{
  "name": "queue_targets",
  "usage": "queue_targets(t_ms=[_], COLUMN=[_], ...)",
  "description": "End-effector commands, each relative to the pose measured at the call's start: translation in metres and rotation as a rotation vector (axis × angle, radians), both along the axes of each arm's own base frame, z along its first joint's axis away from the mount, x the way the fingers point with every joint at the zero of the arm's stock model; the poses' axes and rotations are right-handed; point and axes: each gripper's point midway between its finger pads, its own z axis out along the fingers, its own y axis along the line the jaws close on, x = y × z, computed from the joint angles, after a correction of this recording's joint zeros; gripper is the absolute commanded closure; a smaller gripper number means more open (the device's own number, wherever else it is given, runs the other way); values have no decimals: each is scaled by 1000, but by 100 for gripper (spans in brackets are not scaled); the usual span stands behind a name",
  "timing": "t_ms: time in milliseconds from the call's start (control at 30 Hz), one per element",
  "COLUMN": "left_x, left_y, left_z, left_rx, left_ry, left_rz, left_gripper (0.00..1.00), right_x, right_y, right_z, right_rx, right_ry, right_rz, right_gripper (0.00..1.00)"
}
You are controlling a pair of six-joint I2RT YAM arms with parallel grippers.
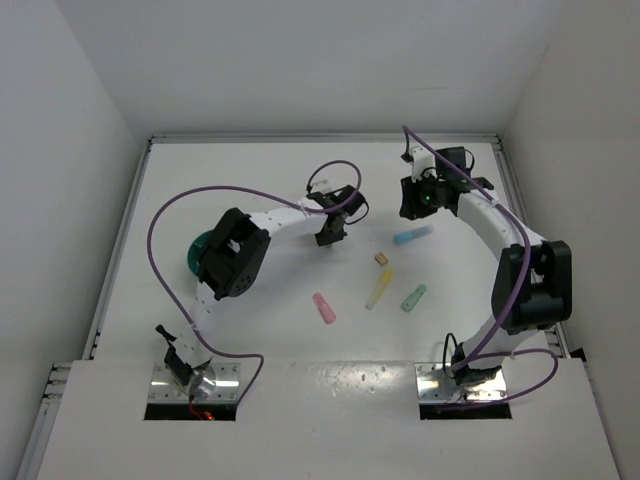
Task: Sort the stationery into containers
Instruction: Grab a piece of stationery with the left arm, then place the stationery into the container
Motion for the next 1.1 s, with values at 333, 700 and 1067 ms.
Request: queue_targets(t_ms=[333, 700, 1067], left_x=[-17, -38, -26], left_y=[111, 286, 320], left_z=[243, 190, 147], left_rx=[78, 130, 52], left_ry=[-489, -328, -252], left_rz=[-1, 208, 281], left_gripper=[100, 97, 96], right_x=[0, -7, -9], right_y=[2, 9, 9], right_z=[22, 18, 14], right_rx=[31, 58, 57], right_ry=[-67, -38, -29], right_rz=[9, 44, 43], right_gripper=[98, 93, 91])
